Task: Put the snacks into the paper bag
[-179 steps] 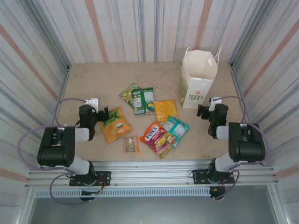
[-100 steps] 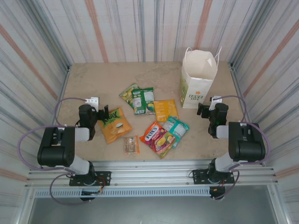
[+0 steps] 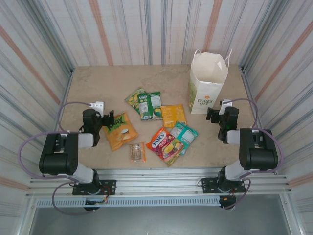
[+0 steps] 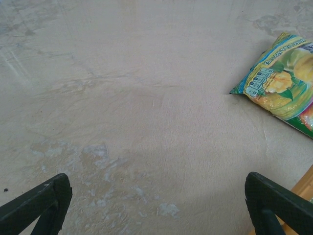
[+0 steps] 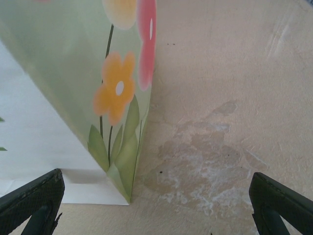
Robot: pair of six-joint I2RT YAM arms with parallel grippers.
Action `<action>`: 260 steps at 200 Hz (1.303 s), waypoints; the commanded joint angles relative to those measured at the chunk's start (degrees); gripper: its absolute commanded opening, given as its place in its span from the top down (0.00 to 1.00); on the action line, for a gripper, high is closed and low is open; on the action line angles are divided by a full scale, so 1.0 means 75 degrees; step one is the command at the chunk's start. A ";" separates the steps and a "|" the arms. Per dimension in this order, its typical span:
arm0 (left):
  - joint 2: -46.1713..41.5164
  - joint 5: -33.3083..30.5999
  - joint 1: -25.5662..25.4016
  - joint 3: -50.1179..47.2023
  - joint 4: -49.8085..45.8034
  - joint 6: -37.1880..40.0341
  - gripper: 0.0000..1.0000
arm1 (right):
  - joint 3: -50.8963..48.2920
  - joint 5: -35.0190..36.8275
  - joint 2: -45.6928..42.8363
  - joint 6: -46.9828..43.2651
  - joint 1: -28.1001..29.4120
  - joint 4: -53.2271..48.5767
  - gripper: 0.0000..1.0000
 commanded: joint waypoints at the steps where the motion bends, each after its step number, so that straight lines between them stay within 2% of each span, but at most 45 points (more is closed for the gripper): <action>1: -0.0714 -0.0054 0.0014 0.0669 -0.1224 0.0054 0.06 | 0.0764 -0.0018 -0.0788 0.0273 0.0041 -0.1742 0.01; 18: -0.1253 -0.0057 -0.0019 0.1139 -0.2272 -0.0016 0.08 | 0.1160 -0.0289 -0.1325 0.0610 0.0041 -0.2876 0.01; 33: -0.1677 0.0308 -0.0045 0.1598 -0.3146 -0.0163 0.10 | 0.1599 -0.0772 -0.1729 0.0942 0.0041 -0.4098 0.01; 51: -0.2050 0.0442 -0.0325 0.2231 -0.4291 -0.0199 0.12 | 0.2002 -0.1308 -0.2177 0.1362 0.0128 -0.5330 0.01; 86: -0.2402 0.0429 -0.1358 0.3241 -0.6366 -0.0283 0.15 | 0.2288 -0.1457 -0.3123 0.2030 0.0624 -0.7060 0.01; 112: -0.2460 0.0879 -0.2129 0.3607 -0.7434 -0.0643 0.21 | 0.2638 -0.1304 -0.3714 0.2437 0.1165 -0.8564 0.01; 150: -0.2573 0.1447 -0.3312 0.3456 -0.8041 -0.1331 0.30 | 0.2668 -0.1593 -0.4630 0.3291 0.2007 -1.0158 0.01; 204: -0.2678 0.2748 -0.4380 0.2675 -0.7888 -0.2794 0.39 | 0.1631 -0.2525 -0.5580 0.5149 0.3523 -1.0461 0.00; 232: -0.2606 0.2946 -0.4879 0.2172 -0.7481 -0.3334 0.40 | 0.0678 -0.2839 -0.5982 0.6434 0.4483 -0.9692 0.11; 247: -0.2445 0.3073 -0.5056 0.1939 -0.7111 -0.3539 0.42 | 0.0126 -0.2989 -0.6054 0.7114 0.4950 -0.8975 0.21; 260: -0.2222 0.3128 -0.5148 0.1912 -0.7020 -0.3566 0.44 | -0.0288 -0.2977 -0.6023 0.7507 0.5352 -0.8238 0.25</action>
